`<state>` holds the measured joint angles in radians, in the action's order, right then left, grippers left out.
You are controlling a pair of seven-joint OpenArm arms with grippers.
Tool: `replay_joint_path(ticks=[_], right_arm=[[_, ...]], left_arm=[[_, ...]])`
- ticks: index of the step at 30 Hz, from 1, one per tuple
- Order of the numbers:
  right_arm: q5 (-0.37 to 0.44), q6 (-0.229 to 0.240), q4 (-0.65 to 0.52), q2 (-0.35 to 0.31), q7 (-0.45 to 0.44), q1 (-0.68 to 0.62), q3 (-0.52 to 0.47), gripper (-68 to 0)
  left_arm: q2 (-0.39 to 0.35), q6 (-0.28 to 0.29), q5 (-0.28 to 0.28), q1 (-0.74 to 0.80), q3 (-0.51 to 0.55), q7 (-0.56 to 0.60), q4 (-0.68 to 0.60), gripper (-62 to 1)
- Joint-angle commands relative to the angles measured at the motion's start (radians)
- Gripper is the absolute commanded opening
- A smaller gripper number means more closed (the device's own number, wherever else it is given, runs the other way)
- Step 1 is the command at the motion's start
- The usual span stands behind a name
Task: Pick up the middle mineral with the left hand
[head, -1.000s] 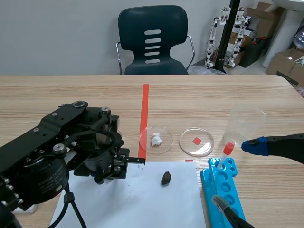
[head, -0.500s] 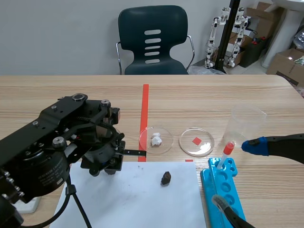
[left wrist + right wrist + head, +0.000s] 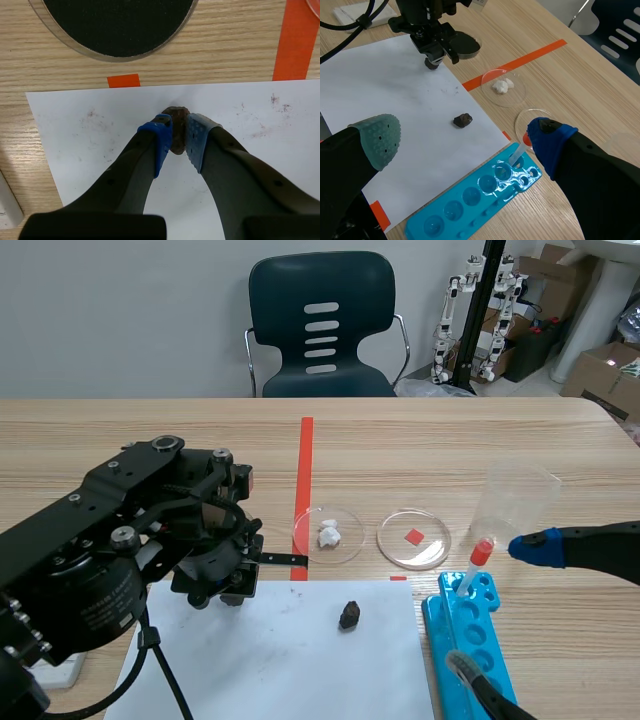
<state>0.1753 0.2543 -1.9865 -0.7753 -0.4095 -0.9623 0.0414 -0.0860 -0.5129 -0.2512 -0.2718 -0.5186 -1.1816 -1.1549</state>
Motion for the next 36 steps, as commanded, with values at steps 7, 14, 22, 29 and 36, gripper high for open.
replay_joint_path(ticks=[7,14,22,29,36], right_arm=[[0.011,0.000,-0.005,0.000,-0.011,0.001,-0.001,-14.6],[0.011,0.000,-0.005,0.000,-0.011,0.001,-0.001,-14.6],[0.011,0.000,-0.005,0.000,-0.012,0.001,-0.001,-14.6],[0.011,0.000,-0.005,0.000,-0.011,0.001,-0.001,-14.6],[0.011,0.000,-0.005,0.000,-0.011,0.001,-0.001,-14.6]], left_arm=[[0.000,-0.001,0.004,0.011,0.001,-0.014,-0.002,-42.9],[0.000,-0.001,0.005,0.011,0.001,-0.017,-0.002,-23.0],[-0.016,-0.001,0.008,0.011,0.001,-0.042,-0.032,-13.9],[-0.054,-0.001,0.007,0.029,0.001,-0.074,-0.108,-13.9],[-0.045,-0.001,0.008,0.037,0.001,-0.068,-0.108,-14.0]])
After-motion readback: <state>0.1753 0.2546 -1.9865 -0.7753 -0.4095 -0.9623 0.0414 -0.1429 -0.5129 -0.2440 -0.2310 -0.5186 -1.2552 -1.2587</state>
